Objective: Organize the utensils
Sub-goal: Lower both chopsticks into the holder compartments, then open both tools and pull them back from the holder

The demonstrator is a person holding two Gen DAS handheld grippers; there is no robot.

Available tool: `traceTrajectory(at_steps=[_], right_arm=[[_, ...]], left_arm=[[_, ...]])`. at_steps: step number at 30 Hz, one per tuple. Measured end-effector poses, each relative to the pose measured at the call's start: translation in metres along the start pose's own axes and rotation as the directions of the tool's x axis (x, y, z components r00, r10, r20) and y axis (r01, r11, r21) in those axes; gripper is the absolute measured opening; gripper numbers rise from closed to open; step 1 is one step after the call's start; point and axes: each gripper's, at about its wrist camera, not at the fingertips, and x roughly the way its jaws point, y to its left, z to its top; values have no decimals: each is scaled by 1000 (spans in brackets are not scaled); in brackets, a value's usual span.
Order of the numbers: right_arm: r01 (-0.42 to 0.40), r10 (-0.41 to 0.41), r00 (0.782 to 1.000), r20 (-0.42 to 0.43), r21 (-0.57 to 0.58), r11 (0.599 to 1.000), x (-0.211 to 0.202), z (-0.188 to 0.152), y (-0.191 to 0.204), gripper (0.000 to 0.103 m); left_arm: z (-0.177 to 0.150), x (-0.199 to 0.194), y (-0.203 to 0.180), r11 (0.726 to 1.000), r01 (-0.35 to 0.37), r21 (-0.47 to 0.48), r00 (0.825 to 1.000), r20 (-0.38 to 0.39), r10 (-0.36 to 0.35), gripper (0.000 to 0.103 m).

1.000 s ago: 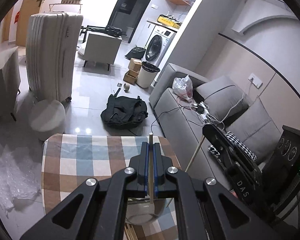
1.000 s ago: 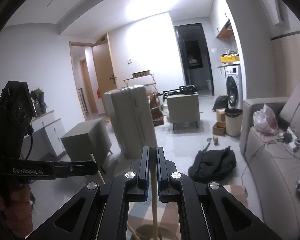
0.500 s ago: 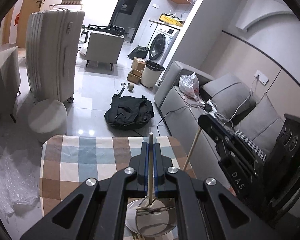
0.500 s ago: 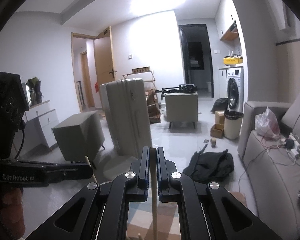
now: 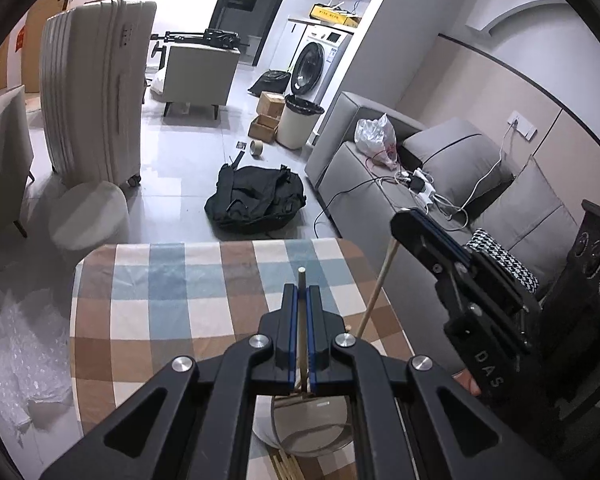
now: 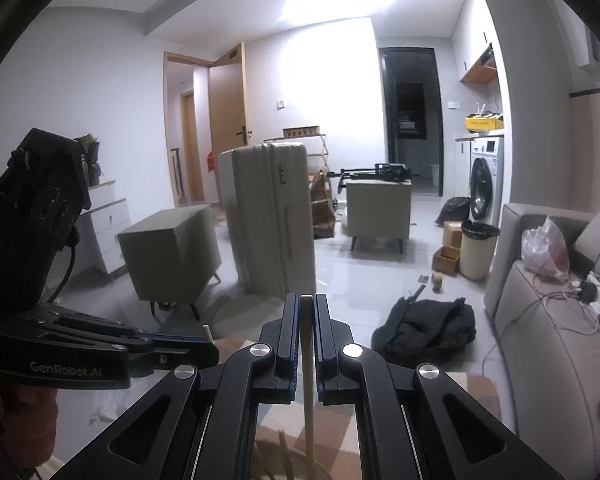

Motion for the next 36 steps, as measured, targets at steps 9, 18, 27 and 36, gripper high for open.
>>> traceTrajectory(at_steps=[9,18,27,36], right_arm=[[-30,29,996,-90,-13,999,-9,-20,4,8],[20,-6,987,-158,85,996,-43,-34,-7,35],[65,-37,987,-155,174,983,-99,-40,-7,56],[57,-38,995,-91,222,973,-149,-29,5,76]], left_arm=[[-14,13,-4,1000,3,-3,995,-103,-4,0],[-19,-7,-5,993,-118,-23,988,-100,115,54],[-39,-48,-17,971,-239,-11,971,-24,238,63],[-58,-84,-48,942,-334,36,940,86,330,80]])
